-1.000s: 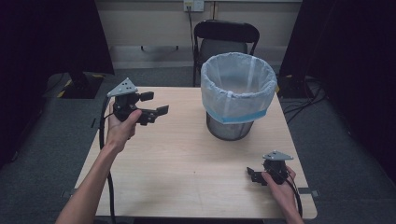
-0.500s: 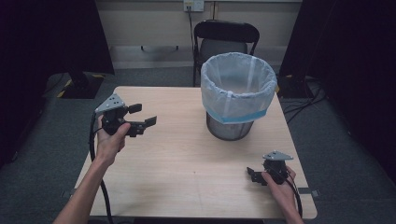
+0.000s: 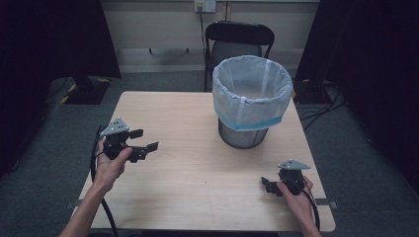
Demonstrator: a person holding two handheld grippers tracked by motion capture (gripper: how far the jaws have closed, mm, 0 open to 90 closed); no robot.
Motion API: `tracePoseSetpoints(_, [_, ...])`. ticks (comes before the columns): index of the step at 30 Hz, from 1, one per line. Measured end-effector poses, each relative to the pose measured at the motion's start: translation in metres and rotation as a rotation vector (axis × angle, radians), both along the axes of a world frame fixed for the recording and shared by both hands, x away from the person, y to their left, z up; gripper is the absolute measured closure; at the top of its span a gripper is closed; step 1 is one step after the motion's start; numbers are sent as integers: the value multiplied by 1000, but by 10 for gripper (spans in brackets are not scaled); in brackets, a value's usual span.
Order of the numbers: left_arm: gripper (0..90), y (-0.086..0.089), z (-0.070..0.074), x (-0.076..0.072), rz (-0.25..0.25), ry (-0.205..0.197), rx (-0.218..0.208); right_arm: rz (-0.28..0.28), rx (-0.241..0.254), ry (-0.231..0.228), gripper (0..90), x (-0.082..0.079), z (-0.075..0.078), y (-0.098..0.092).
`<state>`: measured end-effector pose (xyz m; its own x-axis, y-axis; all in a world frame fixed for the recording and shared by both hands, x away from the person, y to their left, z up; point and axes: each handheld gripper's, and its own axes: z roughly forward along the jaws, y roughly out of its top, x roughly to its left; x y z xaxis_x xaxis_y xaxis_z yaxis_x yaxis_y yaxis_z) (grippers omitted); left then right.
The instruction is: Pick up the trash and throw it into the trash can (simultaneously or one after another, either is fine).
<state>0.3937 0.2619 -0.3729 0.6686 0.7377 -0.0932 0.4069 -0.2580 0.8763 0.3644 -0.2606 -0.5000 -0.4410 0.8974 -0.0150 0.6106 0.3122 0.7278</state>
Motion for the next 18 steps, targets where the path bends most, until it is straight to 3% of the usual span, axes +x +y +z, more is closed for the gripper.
tracePoseSetpoints(9, [192, 10, -41, -9, 26, 83, 75, 0, 0, 0, 86, 0, 0, 0])
tracePoseSetpoints(13, [192, 13, -58, -13, 39, 109, 94, 0, 0, 0, 86, 0, 0, 0])
tracePoseSetpoints(16, [192, 16, -69, -17, 47, 134, 77, 0, 0, 0, 86, 0, 0, 0])
tracePoseSetpoints(18, [193, 20, -78, -19, 54, 150, 99, 0, 0, 0, 86, 0, 0, 0])
